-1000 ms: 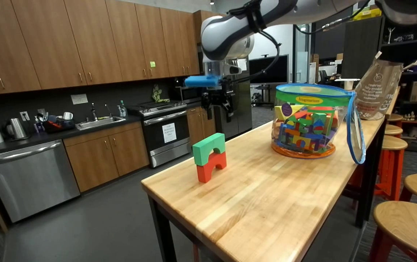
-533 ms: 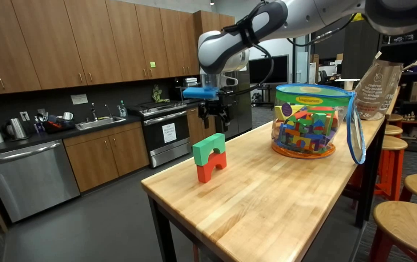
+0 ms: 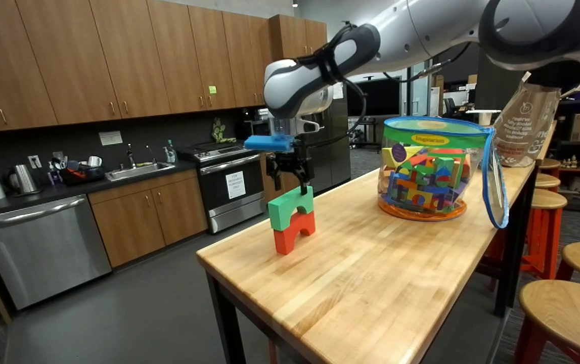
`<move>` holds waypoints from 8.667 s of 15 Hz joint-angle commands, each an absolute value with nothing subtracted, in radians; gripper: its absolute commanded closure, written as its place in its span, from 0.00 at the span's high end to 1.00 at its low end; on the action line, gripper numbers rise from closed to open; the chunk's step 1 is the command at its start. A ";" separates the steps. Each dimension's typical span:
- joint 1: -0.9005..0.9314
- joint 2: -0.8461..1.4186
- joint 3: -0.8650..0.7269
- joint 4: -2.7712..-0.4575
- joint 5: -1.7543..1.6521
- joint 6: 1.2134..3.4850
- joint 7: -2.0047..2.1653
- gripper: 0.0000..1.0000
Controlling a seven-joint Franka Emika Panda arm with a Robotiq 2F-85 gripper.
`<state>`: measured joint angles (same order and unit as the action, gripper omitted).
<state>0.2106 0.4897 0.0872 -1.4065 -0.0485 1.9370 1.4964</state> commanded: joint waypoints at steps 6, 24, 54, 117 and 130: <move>0.243 0.513 0.074 -1.372 -0.015 1.858 1.500 0.38; 0.210 0.088 0.079 -1.754 -0.013 1.857 1.510 0.16; -0.204 -0.353 -0.069 -1.887 -0.005 1.628 1.623 0.16; 0.087 0.062 0.069 -1.635 -0.040 1.802 1.659 1.00; 0.152 0.174 0.115 -1.732 -0.030 1.896 1.534 1.00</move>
